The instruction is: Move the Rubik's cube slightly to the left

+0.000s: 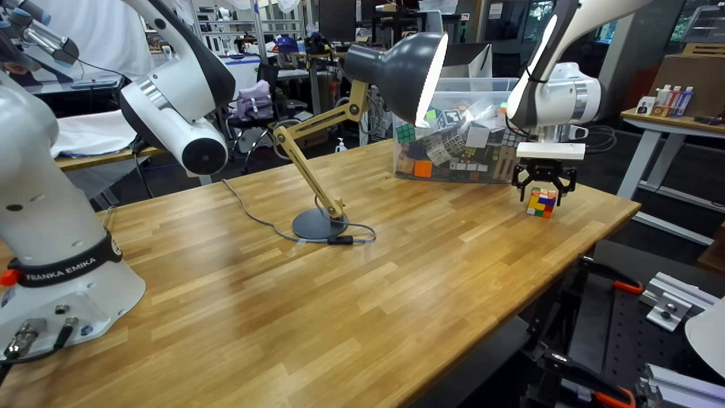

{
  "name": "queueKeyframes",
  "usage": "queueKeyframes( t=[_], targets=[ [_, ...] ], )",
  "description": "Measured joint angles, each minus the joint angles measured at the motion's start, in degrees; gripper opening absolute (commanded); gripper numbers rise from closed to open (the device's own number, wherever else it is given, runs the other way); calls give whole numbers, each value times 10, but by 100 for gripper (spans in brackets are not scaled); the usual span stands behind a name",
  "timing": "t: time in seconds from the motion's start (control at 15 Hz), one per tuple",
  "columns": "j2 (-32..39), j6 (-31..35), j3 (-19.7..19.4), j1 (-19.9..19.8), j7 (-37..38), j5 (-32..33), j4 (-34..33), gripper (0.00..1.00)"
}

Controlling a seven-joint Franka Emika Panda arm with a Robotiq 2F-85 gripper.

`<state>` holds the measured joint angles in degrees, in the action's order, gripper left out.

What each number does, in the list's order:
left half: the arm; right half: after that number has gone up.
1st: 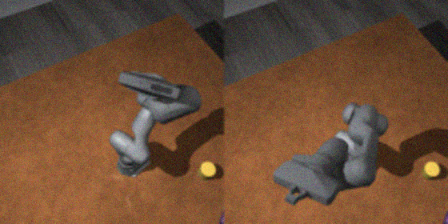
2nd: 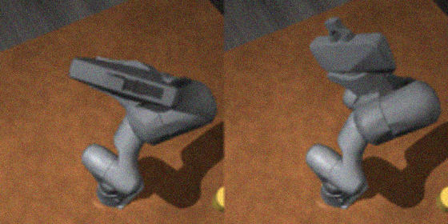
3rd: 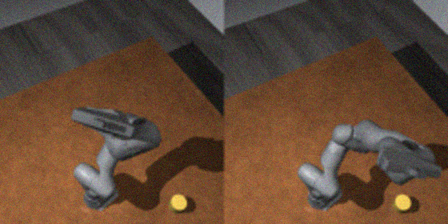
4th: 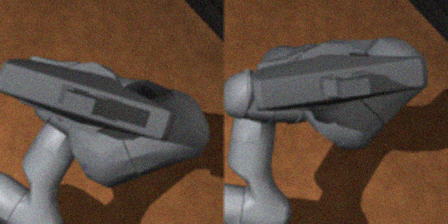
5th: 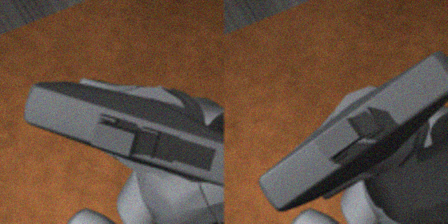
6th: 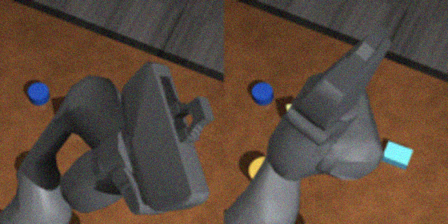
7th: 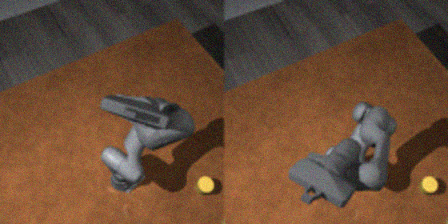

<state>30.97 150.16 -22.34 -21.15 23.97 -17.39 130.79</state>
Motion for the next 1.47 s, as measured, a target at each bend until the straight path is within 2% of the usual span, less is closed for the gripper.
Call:
queueKeyframes(
  t=[0.2, 0.27, 0.6, 0.8, 1.13, 1.47],
  targets=[
    [0, 1, 2, 0, 0, 0, 0, 40],
    [-1, 3, 2, 0, 0, 0, 0, 38],
    [-10, 25, 2, 0, -15, 1, 5, 38],
    [-22, 35, 2, 0, -52, 8, 19, 38],
    [-58, 36, 11, 2, -138, 51, 52, 38],
    [-97, 27, 28, 32, -158, 103, 60, 38]
  ],
)
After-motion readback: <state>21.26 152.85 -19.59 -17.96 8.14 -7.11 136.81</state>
